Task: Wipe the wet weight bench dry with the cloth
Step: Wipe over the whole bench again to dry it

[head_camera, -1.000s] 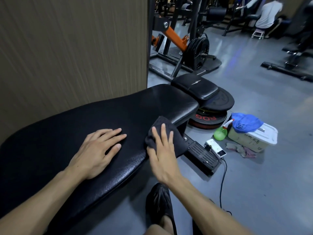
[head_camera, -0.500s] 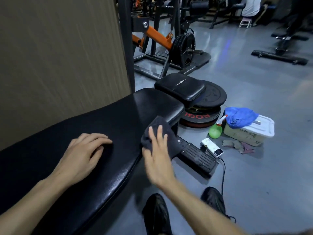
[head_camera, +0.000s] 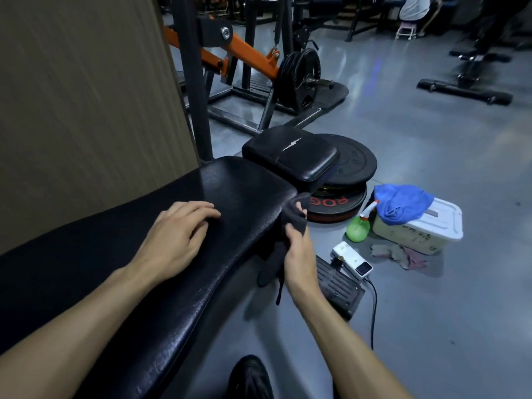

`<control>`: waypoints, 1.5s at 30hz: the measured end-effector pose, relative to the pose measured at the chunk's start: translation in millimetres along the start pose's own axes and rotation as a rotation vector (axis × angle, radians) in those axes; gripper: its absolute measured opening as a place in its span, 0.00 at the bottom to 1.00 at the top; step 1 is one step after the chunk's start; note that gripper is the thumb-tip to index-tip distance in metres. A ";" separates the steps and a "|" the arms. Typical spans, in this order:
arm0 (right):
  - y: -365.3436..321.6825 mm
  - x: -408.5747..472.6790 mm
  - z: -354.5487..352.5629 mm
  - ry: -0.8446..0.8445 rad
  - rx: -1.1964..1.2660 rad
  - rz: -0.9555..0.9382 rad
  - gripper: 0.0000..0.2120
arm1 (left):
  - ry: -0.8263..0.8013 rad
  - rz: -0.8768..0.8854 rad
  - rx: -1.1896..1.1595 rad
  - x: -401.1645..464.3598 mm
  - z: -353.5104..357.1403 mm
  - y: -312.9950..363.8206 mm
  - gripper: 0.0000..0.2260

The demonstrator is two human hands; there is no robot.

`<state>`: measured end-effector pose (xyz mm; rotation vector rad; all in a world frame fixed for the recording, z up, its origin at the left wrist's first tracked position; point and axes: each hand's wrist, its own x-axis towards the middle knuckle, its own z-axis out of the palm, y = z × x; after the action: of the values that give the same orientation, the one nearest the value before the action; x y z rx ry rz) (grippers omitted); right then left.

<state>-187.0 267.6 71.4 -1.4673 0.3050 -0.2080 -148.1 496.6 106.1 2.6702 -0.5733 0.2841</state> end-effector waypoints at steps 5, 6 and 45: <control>10.1 60.4 -31.5 0.107 0.137 0.268 0.26 | 0.019 -0.068 -0.008 -6.1 4.1 -3.7 0.17; 4.4 71.6 -33.5 0.118 0.096 0.266 0.26 | 0.018 -0.072 -0.002 -7.0 4.7 -2.6 0.18; -81.7 174.7 102.7 -0.323 -1.352 -0.504 0.21 | 0.075 -0.132 0.023 69.3 21.4 -26.7 0.11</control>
<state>15.3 300.3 147.2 -2.8698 -0.2893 -0.1560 -72.1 485.8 96.9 2.6920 -0.3719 0.3527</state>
